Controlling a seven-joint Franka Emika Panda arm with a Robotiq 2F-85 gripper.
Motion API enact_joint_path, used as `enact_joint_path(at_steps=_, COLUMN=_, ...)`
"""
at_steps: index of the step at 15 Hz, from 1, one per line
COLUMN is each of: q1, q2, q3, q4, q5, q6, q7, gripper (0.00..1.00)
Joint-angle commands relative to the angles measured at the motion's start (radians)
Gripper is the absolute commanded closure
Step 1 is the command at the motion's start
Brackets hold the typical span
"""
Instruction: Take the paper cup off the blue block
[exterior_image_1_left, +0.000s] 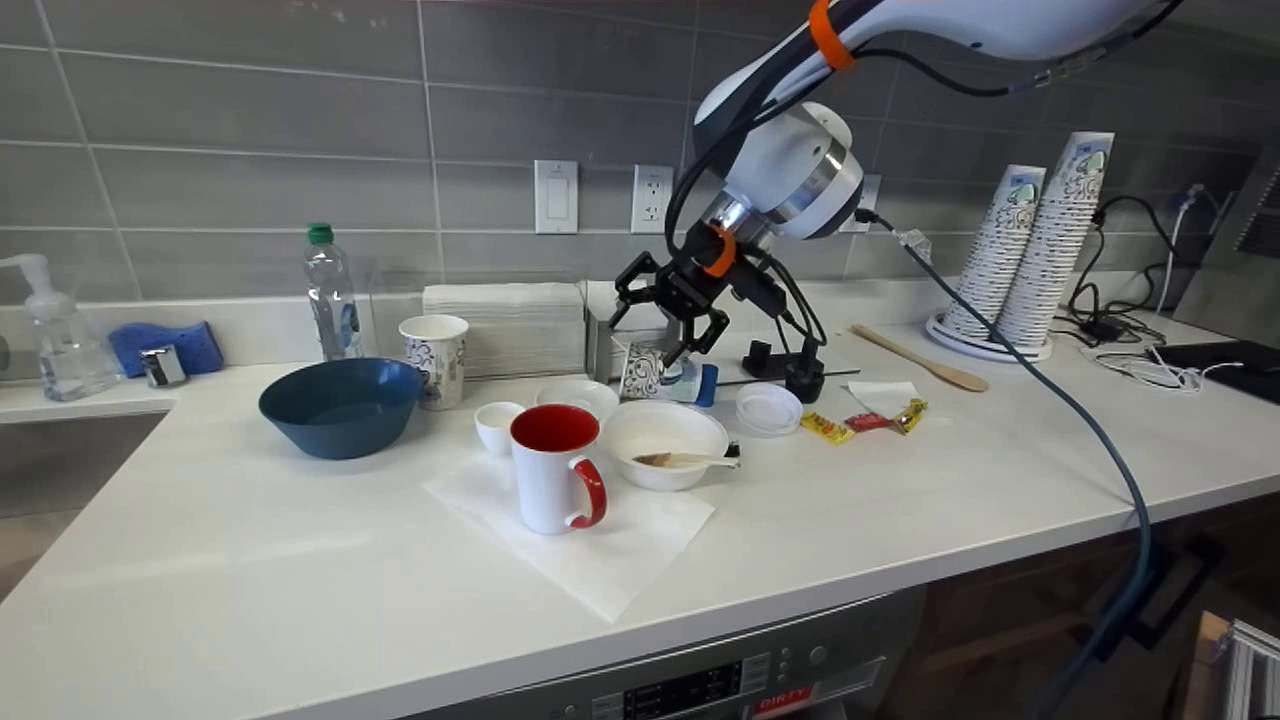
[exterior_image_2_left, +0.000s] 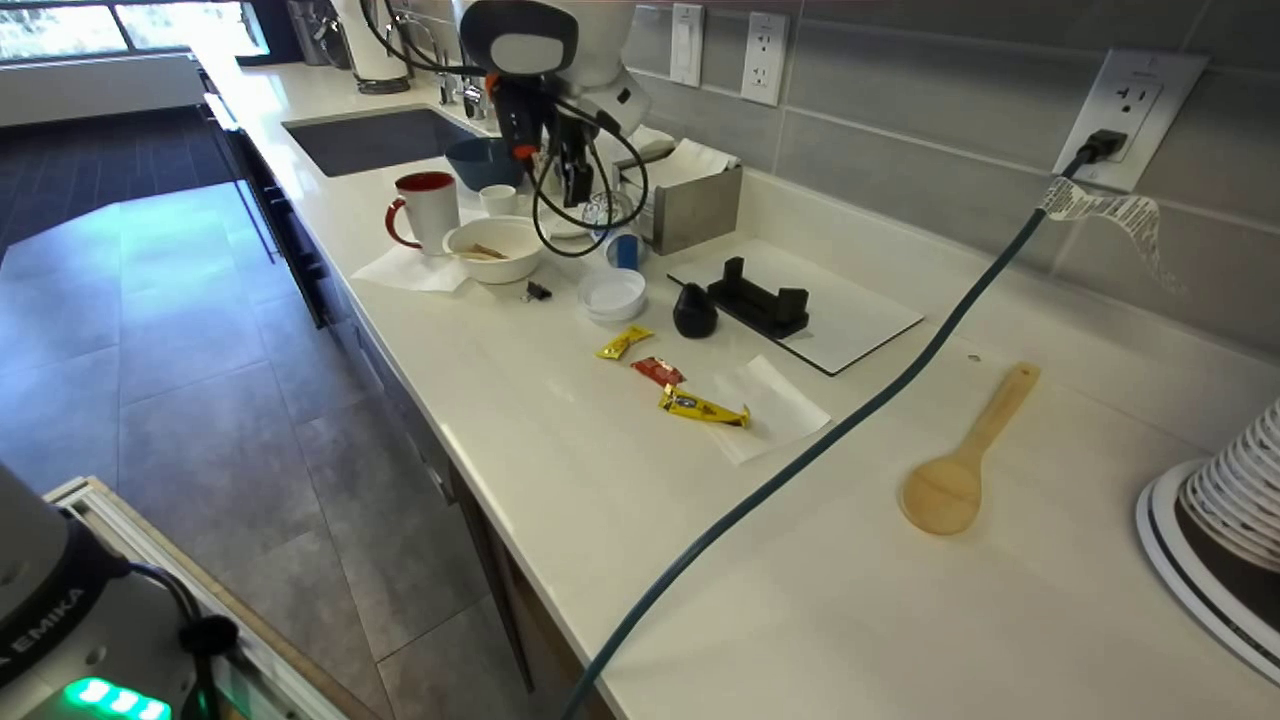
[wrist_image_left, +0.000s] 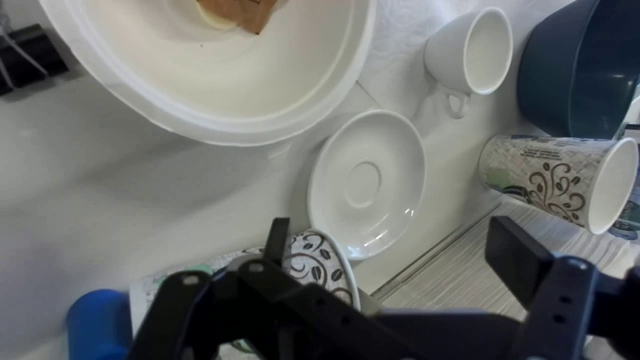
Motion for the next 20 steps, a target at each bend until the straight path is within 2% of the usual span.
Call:
enact_joint_path(at_steps=1, q1=0.091, q2=-0.111, q3=-0.076, q4=-0.097, q5=-0.22, q6=0.071, q7=0.228, gripper=0.0)
enact_joint_path(at_steps=4, q1=0.246, q2=-0.142, q3=-0.247, q4=-0.118, q5=-0.459, q6=0.037, q7=0.456, gripper=0.0)
enact_joint_path(at_steps=7, q1=0.413, q2=-0.12, q3=-0.43, q4=-0.054, q5=-0.694, q6=-0.039, q7=0.682, gripper=0.0)
enact_joint_path(at_steps=8, q1=0.453, q2=-0.114, q3=-0.461, q4=-0.022, q5=-0.779, q6=-0.092, q7=0.758, gripper=0.0)
enact_joint_path(at_steps=9, q1=0.452, q2=-0.118, q3=-0.444, q4=0.008, q5=-0.846, q6=-0.158, q7=0.791, gripper=0.0)
enact_joint_path(at_steps=10, q1=0.366, q2=-0.123, q3=-0.34, q4=0.036, q5=-0.914, q6=-0.215, q7=0.811, gripper=0.0)
enact_joint_path(at_steps=11, q1=0.344, q2=-0.121, q3=-0.3, q4=0.061, q5=-0.915, q6=-0.242, q7=0.756, gripper=0.0)
enact_joint_path(at_steps=12, q1=0.308, q2=-0.127, q3=-0.277, q4=0.007, q5=-0.892, q6=-0.168, q7=0.774, gripper=0.0)
enact_joint_path(at_steps=13, q1=0.3, q2=-0.126, q3=-0.253, q4=0.029, q5=-0.905, q6=-0.199, q7=0.772, gripper=0.0)
enact_joint_path(at_steps=20, q1=0.284, q2=-0.124, q3=-0.236, q4=0.05, q5=-0.917, q6=-0.223, q7=0.767, gripper=0.0)
